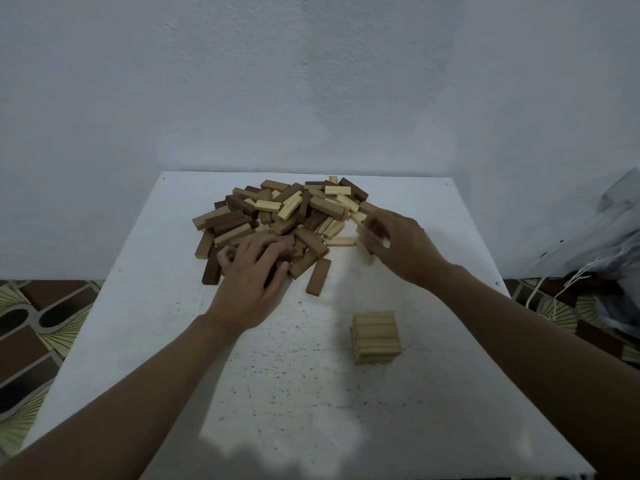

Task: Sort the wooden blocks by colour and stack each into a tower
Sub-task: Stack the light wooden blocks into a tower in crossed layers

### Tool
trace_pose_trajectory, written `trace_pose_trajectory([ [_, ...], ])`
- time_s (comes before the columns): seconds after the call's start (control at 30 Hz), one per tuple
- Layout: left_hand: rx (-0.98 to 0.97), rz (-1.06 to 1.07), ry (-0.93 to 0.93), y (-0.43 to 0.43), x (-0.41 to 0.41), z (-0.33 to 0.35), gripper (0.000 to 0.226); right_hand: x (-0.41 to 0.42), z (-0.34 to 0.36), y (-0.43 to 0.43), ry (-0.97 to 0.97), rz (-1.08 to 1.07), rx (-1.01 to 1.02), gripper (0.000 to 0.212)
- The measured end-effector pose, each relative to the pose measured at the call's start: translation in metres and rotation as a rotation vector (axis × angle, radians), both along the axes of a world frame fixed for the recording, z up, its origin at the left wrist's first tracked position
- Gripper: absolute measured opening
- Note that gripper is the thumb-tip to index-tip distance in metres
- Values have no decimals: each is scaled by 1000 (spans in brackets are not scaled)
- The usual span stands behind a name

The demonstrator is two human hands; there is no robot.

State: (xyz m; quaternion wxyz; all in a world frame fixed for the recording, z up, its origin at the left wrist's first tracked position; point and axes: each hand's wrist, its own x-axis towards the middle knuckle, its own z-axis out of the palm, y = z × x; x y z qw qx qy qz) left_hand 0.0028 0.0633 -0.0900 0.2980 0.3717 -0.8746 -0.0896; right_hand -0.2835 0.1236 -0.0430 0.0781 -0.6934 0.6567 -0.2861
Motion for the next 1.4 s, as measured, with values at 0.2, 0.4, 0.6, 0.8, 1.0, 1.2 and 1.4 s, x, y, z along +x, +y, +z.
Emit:
trace_pose_trajectory([
  [0.2,-13,-232,-176,-10,-56,36,35,-10,-6,19,-19,-46,82,9],
  [0.4,-122,-311,-510,-11,-120,46,39,-8,-1,41,-71,-114,72,18],
  [0.6,-108,-299,-419,-15,-124,37,24,-12,4,53,-125,-135,101,10],
  [0.8,-180,-411,-412,-16,-128,40,10,-11,5,59,-168,-180,145,13],
  [1.0,-64,-310,-279,-9,-118,47,12,-1,14,64,-262,-213,171,11],
  [1.2,403,-180,159,15,-67,87,20,17,46,50,-322,-89,160,16],
  [1.4,515,-84,218,43,7,87,21,69,72,47,-138,165,200,17],
])
